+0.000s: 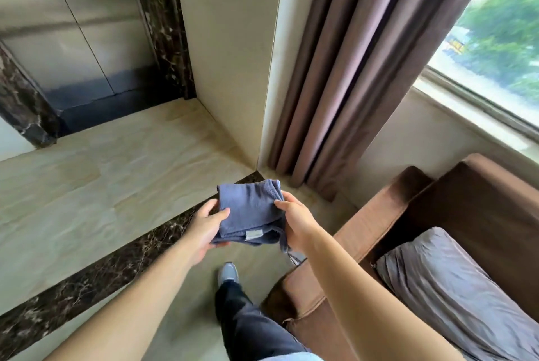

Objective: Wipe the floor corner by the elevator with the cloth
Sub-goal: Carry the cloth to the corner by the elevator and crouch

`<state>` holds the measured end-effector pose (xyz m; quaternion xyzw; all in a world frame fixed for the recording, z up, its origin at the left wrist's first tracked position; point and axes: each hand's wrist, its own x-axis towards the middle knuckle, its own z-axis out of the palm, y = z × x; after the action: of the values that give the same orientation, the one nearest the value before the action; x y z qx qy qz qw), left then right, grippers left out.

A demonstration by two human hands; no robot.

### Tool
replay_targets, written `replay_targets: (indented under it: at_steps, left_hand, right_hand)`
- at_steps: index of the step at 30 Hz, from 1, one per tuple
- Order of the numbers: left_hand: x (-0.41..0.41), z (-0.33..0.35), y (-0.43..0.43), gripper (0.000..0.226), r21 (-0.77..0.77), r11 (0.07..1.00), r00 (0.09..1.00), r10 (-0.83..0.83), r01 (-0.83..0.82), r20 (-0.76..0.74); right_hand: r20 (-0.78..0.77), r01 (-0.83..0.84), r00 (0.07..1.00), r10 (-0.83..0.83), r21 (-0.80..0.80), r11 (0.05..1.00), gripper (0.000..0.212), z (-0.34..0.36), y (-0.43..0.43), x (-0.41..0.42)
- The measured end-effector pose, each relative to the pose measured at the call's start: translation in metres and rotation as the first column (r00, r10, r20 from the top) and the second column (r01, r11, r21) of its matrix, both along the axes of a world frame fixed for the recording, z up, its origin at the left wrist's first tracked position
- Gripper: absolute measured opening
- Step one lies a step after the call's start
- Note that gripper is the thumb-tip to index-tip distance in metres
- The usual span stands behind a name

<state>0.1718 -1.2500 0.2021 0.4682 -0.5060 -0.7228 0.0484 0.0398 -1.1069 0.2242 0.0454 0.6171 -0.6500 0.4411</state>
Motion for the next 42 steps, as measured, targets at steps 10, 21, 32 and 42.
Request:
replay_targets:
  at_steps: [10,21,32,42]
  left_hand:
    - [-0.131,-0.042,-0.214,0.04,0.054,0.999,0.997,-0.003,-0.001,0.077]
    - [-0.267,-0.147,-0.382,0.019,0.115,0.992,0.962,-0.074,0.045,0.264]
    - [-0.473,-0.532,-0.504,0.023,0.336,0.932,0.961,0.045,-0.139,0.274]
    - [-0.567,-0.85,-0.512,0.02,0.286,0.817,0.741,-0.575,0.5,0.347]
  right_hand:
    - [0.045,-0.06,0.998,0.054,0.131,0.99,0.037,-0.05,-0.22,-0.14]
    - [0.067,-0.104,0.994,0.083,0.41,0.906,0.042,-0.142,-0.403,-0.28]
    - [-0.154,-0.129,0.931,0.331,0.708,0.695,0.037,-0.518,-0.541,-0.47]
    - [-0.23,-0.011,0.684,0.692,0.946,0.325,0.057,-0.823,-0.555,-0.51]
